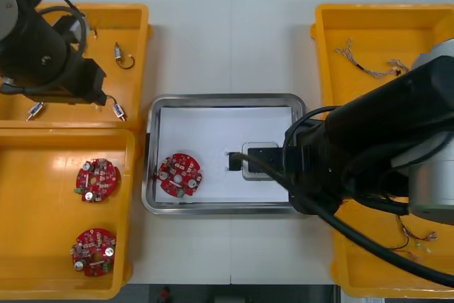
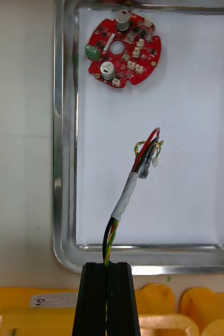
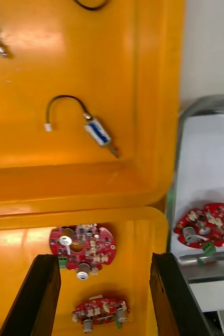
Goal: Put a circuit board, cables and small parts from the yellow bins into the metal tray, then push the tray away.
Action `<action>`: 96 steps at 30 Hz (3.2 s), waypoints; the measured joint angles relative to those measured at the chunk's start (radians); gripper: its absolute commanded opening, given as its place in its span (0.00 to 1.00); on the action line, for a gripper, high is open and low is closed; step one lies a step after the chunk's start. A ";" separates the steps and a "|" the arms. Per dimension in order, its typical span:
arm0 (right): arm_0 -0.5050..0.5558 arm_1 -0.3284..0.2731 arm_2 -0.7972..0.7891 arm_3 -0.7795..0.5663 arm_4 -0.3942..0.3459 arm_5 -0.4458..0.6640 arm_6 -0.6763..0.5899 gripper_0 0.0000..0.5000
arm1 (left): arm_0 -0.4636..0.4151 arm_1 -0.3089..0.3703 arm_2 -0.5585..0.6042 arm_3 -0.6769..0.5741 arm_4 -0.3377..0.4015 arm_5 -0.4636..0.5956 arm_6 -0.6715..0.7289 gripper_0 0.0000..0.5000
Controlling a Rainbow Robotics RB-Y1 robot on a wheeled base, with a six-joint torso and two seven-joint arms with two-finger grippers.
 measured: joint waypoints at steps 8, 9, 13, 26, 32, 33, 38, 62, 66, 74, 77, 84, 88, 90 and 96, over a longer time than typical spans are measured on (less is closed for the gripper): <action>-0.004 0.029 0.077 0.118 0.078 -0.069 0.055 0.00 | -0.001 0.023 0.079 0.108 -0.064 -0.013 0.000 1.00; -0.004 0.036 0.083 0.133 0.088 -0.070 0.063 0.00 | -0.001 0.023 0.081 0.117 -0.083 -0.018 0.000 1.00; -0.004 0.079 0.123 0.188 0.169 -0.072 0.086 0.00 | -0.001 0.023 0.082 0.166 -0.147 -0.062 0.000 1.00; -0.005 0.221 0.247 0.381 0.308 -0.088 0.086 0.00 | -0.001 0.021 0.106 0.321 -0.278 -0.226 0.000 1.00; -0.005 0.253 0.263 0.447 0.372 -0.133 0.086 0.00 | -0.001 0.007 0.134 0.391 -0.353 -0.299 0.000 1.00; -0.005 0.254 0.269 0.454 0.381 -0.138 0.086 0.00 | -0.001 0.003 0.137 0.402 -0.360 -0.314 0.000 1.00; -0.011 0.257 0.320 0.476 0.439 -0.155 0.086 0.00 | -0.001 -0.034 0.157 0.456 -0.415 -0.376 0.000 1.00; -0.025 0.257 0.371 0.490 0.425 -0.147 0.086 1.00 | -0.002 -0.114 0.165 0.696 -0.513 -0.640 0.104 1.00; -0.026 0.257 0.351 0.459 0.414 -0.085 0.086 1.00 | -0.002 -0.114 0.162 0.727 -0.513 -0.699 0.104 1.00; -0.026 0.292 0.223 0.322 0.410 0.173 0.086 1.00 | -0.002 -0.114 0.104 0.801 -0.510 -0.848 0.105 1.00; -0.026 0.316 0.163 0.285 0.409 0.208 0.086 1.00 | -0.002 -0.114 0.086 0.825 -0.507 -0.887 0.105 1.00; -0.026 0.341 0.040 0.194 0.409 0.211 0.086 1.00 | -0.002 -0.114 0.070 0.847 -0.512 -0.900 0.106 1.00; -0.025 0.341 -0.043 0.141 0.408 0.212 0.086 1.00 | -0.002 -0.114 0.069 0.855 -0.529 -0.916 0.106 1.00; -0.015 0.340 -0.098 0.116 0.400 0.212 0.086 1.00 | -0.002 -0.114 0.069 0.860 -0.532 -0.925 0.106 1.00; 0.058 0.318 -0.275 0.062 0.376 0.212 0.080 1.00 | -0.002 -0.114 0.069 0.883 -0.541 -0.967 0.106 1.00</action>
